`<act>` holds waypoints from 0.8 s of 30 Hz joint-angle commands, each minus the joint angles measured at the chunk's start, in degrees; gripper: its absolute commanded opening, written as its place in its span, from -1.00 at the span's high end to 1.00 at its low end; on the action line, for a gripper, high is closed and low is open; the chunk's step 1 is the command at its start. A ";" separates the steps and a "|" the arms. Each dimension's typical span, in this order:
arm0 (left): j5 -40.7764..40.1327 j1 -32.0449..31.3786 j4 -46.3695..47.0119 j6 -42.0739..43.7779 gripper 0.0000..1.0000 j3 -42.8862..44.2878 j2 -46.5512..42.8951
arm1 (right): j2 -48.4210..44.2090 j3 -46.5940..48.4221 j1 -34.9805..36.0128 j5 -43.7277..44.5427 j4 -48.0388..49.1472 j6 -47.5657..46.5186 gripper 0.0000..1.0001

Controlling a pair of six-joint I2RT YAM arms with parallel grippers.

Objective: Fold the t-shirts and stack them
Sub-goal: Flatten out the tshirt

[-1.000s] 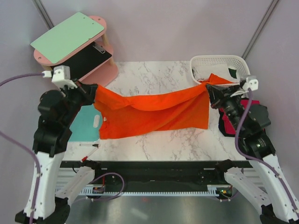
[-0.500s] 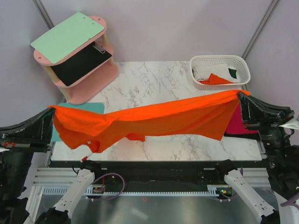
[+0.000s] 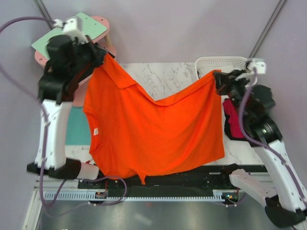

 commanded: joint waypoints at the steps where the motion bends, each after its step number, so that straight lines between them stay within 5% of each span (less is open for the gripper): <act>1: -1.71 0.30 -3.87 2.35 0.96 3.61 14.93 | 11.14 -5.51 -0.11 1.29 2.72 2.27 1.00; 12: -4.78 0.39 -4.32 1.03 0.96 12.30 47.50 | 49.09 -6.24 -7.05 -3.09 17.40 7.98 1.00; 18: -6.99 2.32 -3.71 -0.46 0.96 14.25 48.92 | 57.90 2.63 -10.74 -7.06 17.76 8.60 1.00; 24: -9.09 3.11 -3.53 -1.25 0.96 8.20 43.83 | 57.04 2.49 -12.15 -7.76 17.75 8.69 1.00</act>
